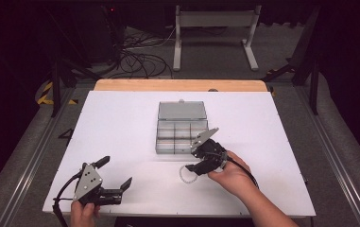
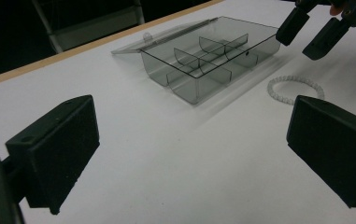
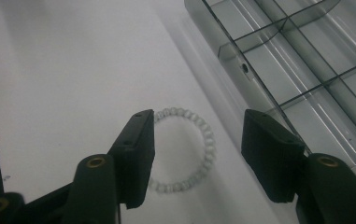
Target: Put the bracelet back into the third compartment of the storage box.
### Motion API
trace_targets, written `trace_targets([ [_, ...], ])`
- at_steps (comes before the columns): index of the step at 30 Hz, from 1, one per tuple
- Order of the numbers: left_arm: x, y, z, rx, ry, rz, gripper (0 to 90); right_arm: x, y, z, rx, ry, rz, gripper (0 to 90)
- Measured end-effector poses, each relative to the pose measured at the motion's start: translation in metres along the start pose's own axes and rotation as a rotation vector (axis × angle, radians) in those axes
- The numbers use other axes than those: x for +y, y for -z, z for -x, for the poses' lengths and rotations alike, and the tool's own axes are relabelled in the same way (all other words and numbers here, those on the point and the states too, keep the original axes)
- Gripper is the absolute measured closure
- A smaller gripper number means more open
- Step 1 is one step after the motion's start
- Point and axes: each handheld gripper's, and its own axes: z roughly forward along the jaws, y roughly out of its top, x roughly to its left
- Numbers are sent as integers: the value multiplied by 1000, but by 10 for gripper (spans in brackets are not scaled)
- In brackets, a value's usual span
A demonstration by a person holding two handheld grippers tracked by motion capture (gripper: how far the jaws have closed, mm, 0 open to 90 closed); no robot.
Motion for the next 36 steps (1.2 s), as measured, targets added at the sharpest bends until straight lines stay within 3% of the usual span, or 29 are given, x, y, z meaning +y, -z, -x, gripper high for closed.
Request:
trace_targets([
  [9,0,0,0,0,-1,-1,30,1,-9,6,34,-49,-49,542],
  [21,0,-1,-1,4,-11,-1,30,2,-21,5,3,-5,-116,642],
  [36,0,-1,-1,2,-13,-5,30,2,-35,4,-28,12,-186,774],
])
